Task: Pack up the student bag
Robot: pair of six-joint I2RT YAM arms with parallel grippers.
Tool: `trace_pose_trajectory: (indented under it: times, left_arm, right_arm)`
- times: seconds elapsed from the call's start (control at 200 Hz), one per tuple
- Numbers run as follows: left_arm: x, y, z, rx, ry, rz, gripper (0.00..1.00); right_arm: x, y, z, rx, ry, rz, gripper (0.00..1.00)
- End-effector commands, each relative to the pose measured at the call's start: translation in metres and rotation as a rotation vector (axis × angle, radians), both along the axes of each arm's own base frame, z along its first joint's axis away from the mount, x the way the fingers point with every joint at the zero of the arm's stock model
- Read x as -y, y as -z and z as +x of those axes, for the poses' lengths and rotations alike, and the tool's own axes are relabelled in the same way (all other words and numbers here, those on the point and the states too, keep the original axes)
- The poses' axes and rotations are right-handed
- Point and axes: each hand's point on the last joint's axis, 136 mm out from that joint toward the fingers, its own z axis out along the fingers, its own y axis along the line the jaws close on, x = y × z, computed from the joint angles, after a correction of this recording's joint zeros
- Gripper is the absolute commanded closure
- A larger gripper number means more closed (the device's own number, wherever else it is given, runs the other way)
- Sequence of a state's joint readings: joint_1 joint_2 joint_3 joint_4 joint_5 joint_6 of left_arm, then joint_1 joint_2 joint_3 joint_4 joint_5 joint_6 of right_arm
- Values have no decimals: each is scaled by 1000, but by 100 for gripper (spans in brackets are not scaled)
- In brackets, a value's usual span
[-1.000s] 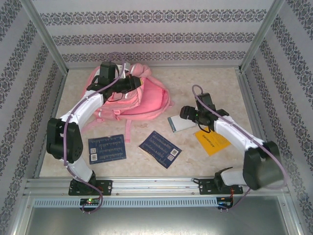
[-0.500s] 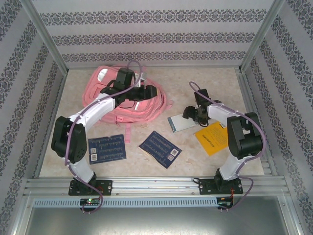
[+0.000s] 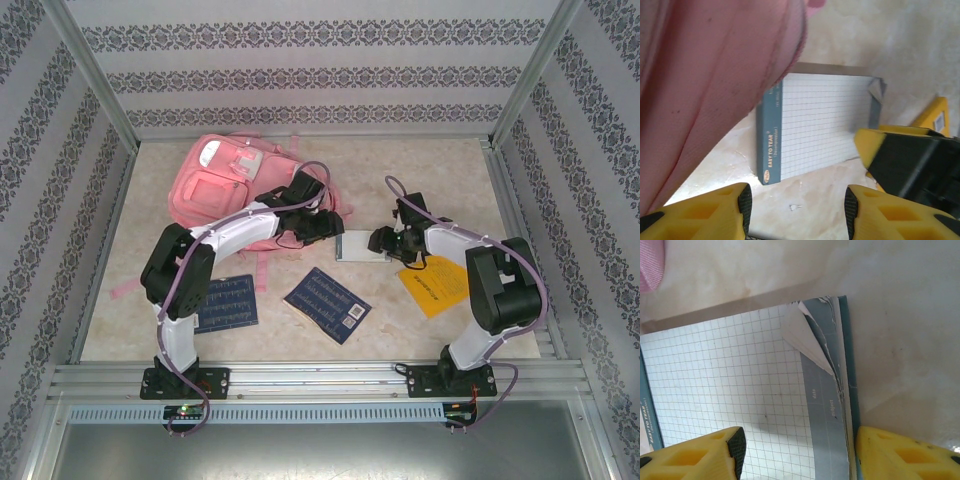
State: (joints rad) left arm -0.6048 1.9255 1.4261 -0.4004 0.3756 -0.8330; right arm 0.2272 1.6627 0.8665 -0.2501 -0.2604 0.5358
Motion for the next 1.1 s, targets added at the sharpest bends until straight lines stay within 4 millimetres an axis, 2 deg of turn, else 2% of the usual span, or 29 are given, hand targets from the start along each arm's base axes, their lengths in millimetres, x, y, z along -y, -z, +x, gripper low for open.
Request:
trace_pose_trajectory:
  times: [0.0,0.2,0.37,0.545,0.754,0.859,0.984,1.094]
  left_arm:
    - [-1,21,-11,-47,-30,70,47]
    - [9,46,1,-23,14,72,47]
    - [19,53,7,-3,42,30,49]
    - [18,68,9,-10,46,43,49]
    - [29,75,10,-26,59,-27,49]
    - [44,64,9,-32,66,-134,49]
    - [58,37,10,2,84,-255,49]
    - [69,17,9,13,99,-366,54]
  right_arm:
    - [-4,11,-14,-40,5,22,38]
    - [-3,16,-15,-37,-2,12,40]
    - [-8,14,-13,-21,-11,40,48]
    - [-16,11,-10,-16,-26,85,57]
    - [-25,14,-14,-25,-51,114,61]
    - [-25,16,-14,-31,-50,118,62]
    - [-27,16,-13,-31,-47,129,63]
    - [-27,15,-12,-28,-39,146,64]
